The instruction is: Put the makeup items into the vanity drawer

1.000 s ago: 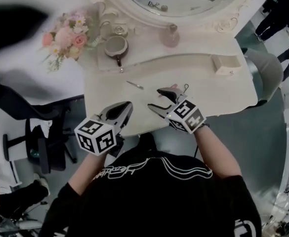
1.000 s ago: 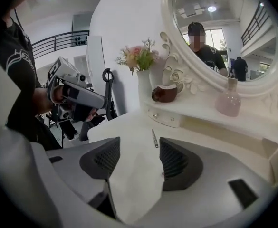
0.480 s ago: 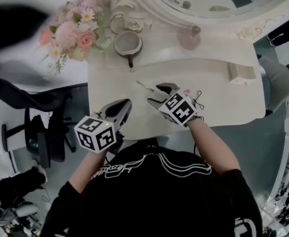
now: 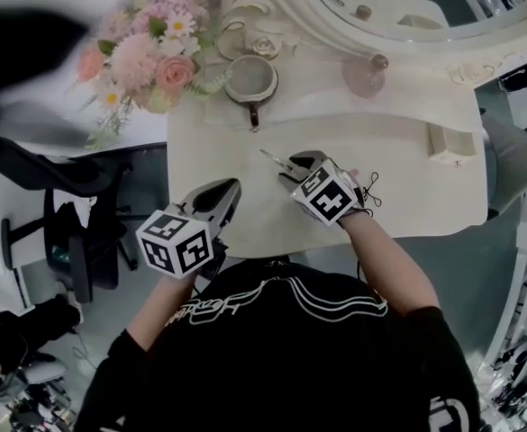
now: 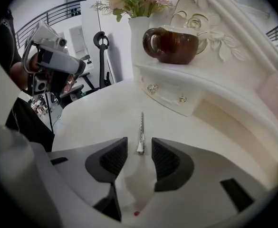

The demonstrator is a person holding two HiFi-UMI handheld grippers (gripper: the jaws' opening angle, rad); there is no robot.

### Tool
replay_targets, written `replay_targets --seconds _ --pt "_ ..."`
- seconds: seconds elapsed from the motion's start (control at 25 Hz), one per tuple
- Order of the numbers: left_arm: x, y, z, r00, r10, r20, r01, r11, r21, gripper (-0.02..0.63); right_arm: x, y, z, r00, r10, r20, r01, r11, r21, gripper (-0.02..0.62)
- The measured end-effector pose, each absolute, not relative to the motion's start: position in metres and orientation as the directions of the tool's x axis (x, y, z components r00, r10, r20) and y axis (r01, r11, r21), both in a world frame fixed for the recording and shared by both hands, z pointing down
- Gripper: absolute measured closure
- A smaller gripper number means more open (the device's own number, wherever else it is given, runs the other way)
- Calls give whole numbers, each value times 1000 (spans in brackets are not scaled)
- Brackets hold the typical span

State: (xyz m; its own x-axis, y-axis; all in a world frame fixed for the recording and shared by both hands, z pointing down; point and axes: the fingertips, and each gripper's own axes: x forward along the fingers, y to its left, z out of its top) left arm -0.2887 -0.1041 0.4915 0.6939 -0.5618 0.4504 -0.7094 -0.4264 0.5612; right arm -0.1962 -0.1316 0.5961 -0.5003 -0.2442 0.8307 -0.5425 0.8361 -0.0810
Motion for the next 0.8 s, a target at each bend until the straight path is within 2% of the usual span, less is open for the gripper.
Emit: replay_targets --seconds 0.44,0.8 --pt "-291 -113 495 699 -554 451 -703 -420 574 583 -200 -129 597 -496 -221 840 -544 833 -102 529" --pt "-273 -127 498 717 -529 455 -688 -428 587 583 -197 -130 577 -569 -199 798 -532 828 -174 535"
